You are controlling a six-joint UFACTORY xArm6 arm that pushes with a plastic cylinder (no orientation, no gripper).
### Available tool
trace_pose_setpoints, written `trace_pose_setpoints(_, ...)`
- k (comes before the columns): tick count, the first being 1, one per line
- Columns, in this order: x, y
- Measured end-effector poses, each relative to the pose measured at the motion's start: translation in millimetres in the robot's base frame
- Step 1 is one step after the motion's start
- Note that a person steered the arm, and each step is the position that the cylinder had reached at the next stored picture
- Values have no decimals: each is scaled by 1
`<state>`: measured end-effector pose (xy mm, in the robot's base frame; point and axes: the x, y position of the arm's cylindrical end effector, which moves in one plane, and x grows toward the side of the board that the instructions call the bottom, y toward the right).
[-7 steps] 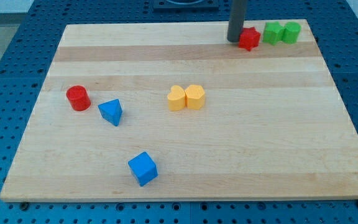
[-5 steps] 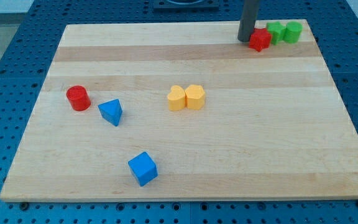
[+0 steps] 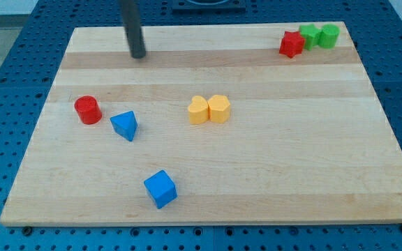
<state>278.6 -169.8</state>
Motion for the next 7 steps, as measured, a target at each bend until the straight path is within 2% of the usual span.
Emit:
trace_pose_setpoints(1,0,-54)
trace_pose_setpoints(2,3,-82)
trace_pose_setpoints(3,86,-86)
trace_pose_setpoints(4,148,-89)
trace_pose_setpoints(5,148,-90)
trace_pose_setpoints(7,203,-87)
